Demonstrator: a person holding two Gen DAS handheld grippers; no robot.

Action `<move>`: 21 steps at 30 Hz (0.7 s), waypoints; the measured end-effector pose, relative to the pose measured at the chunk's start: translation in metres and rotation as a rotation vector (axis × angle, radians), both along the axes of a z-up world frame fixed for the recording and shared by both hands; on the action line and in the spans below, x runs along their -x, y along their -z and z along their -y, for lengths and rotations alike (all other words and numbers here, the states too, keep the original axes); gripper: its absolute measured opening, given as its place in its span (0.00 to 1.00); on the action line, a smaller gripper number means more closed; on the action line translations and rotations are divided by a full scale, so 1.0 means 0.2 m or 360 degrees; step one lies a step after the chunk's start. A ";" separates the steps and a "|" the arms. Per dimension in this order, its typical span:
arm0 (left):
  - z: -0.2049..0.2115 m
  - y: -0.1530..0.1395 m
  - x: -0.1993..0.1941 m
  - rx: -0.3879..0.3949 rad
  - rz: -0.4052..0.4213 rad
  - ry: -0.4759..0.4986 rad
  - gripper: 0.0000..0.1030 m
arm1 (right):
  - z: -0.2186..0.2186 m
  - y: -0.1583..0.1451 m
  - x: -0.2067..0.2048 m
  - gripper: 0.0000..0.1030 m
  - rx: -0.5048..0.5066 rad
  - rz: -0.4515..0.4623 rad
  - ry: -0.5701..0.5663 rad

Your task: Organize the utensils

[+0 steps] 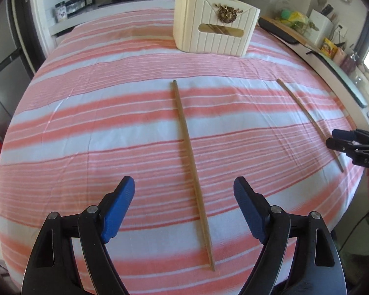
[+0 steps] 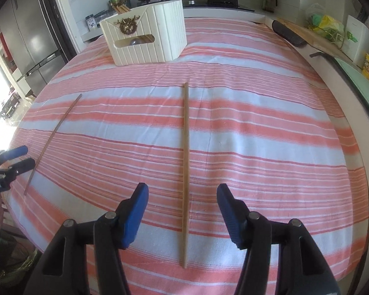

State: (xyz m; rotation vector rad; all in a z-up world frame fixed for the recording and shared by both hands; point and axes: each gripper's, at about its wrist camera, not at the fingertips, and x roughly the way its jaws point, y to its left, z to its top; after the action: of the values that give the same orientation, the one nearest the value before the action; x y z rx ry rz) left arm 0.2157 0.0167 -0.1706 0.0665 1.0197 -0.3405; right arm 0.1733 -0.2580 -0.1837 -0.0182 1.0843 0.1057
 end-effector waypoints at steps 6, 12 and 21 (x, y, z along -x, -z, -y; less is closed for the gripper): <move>0.05 0.05 -0.24 -0.0172 -0.0071 0.0077 0.81 | 0.00 0.04 -0.14 0.57 0.0076 -0.0122 -0.0080; 0.07 0.08 -0.41 -0.0236 -0.0189 0.0139 0.80 | -0.02 0.06 -0.31 0.59 0.0131 -0.0180 -0.0135; 0.15 0.05 -0.58 -0.0193 -0.0198 0.0104 0.09 | -0.08 0.05 -0.71 0.06 0.0108 -0.0168 -0.0080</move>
State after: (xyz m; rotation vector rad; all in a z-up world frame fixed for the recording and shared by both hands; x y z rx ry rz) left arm 0.3310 -0.0133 -0.1803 0.1903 1.1628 -0.3452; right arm 0.3145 -0.2429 -0.1927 -0.1017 1.1928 0.1161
